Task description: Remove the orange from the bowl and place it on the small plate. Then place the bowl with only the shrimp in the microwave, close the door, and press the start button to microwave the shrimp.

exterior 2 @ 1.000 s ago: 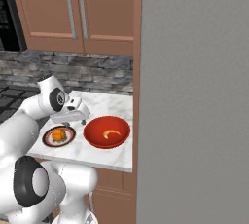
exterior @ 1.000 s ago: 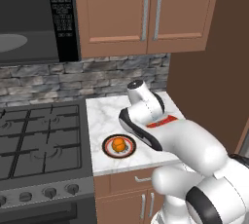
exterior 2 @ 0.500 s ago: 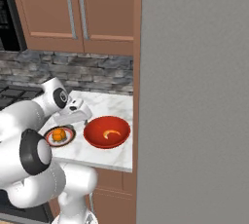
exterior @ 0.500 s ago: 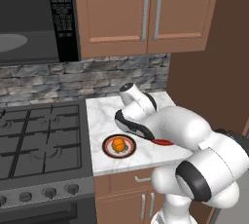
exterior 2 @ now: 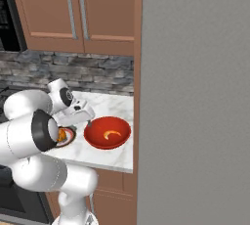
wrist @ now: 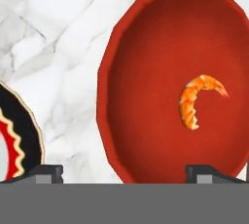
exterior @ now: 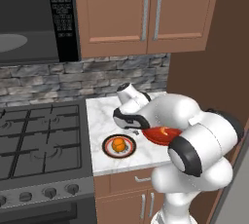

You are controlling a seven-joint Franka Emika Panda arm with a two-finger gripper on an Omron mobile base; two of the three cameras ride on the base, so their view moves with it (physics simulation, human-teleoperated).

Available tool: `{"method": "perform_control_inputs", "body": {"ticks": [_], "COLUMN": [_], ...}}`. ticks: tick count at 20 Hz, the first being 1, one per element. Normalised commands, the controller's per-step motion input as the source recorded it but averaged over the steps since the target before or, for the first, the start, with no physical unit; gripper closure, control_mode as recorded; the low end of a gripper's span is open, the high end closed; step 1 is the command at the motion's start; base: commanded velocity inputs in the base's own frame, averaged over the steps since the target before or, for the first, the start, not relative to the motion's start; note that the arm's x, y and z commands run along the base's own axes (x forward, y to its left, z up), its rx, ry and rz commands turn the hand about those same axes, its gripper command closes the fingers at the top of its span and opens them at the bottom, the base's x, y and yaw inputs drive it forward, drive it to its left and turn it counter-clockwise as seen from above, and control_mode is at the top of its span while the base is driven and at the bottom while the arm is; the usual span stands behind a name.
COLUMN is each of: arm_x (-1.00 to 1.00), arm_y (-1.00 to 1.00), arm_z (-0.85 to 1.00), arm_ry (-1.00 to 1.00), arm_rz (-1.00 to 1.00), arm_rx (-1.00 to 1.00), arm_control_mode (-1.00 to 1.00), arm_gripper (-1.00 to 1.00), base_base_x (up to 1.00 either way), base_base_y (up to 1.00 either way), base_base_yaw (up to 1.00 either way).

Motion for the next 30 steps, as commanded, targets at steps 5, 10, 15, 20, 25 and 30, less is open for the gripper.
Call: {"method": "perform_control_inputs", "body": {"ticks": [5, 10, 15, 20, 25, 30], "arm_x": [0.22, 0.14, 0.11, 0.06, 0.0, 0.0], "arm_y": [0.0, -0.03, -0.08, -0.19, -0.31, -0.34], "arm_z": [-0.29, -0.3, -0.32, -0.27, -0.09, 0.0], "arm_ry": [0.03, 0.01, 0.01, 0.0, 0.0, 0.0], "arm_rz": [-0.02, -0.04, -0.04, -0.05, -0.05, -0.04], "arm_rx": [0.0, 0.0, 0.0, 0.0, 0.0, 0.0], "arm_control_mode": [-1.0, -1.0, -1.0, -1.0, -1.0, -1.0], "arm_gripper": [-1.0, -1.0, -1.0, -1.0, 1.0, 1.0], "base_base_x": [0.0, 0.0, 0.0, 0.0, 0.0, 0.0], "base_base_y": [0.0, 0.0, 0.0, 0.0, 0.0, 0.0], "base_base_yaw": [0.0, 0.0, 0.0, 0.0, 0.0, 0.0]}}
